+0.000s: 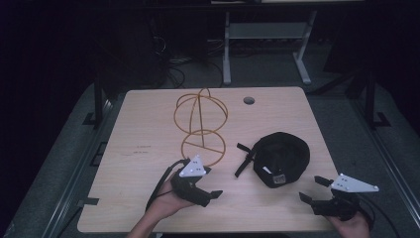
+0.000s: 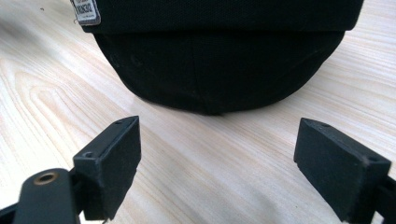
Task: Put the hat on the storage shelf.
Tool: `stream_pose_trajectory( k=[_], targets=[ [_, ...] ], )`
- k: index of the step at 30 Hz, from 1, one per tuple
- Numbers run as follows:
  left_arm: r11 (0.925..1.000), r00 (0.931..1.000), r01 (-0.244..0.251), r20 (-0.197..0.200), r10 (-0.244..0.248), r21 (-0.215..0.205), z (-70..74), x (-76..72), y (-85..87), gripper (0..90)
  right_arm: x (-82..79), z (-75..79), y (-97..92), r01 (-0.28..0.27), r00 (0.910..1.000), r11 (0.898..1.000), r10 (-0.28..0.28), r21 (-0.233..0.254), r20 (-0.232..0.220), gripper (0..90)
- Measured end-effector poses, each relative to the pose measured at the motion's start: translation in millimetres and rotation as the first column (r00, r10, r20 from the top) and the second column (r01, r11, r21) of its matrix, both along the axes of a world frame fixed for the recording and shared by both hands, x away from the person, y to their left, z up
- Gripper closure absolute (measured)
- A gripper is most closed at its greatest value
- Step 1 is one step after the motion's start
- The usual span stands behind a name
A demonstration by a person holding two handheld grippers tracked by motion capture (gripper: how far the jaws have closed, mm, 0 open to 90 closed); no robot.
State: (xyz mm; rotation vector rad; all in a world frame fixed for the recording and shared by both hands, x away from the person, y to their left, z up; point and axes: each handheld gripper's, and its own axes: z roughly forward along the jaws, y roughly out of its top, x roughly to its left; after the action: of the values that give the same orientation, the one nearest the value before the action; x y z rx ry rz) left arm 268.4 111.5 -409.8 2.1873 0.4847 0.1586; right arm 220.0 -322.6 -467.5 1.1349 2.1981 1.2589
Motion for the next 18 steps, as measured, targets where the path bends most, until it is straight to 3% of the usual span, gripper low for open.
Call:
stream_pose_trajectory(
  k=[18],
  targets=[
    [0.9918,0.9918,0.127,0.007,-0.127,0.012,15.6,11.0,-66.8,20.5,0.3,0.9,-1.1,-0.008,1.0,1.0,0.008,0.017,0.003,14.5]
  ],
)
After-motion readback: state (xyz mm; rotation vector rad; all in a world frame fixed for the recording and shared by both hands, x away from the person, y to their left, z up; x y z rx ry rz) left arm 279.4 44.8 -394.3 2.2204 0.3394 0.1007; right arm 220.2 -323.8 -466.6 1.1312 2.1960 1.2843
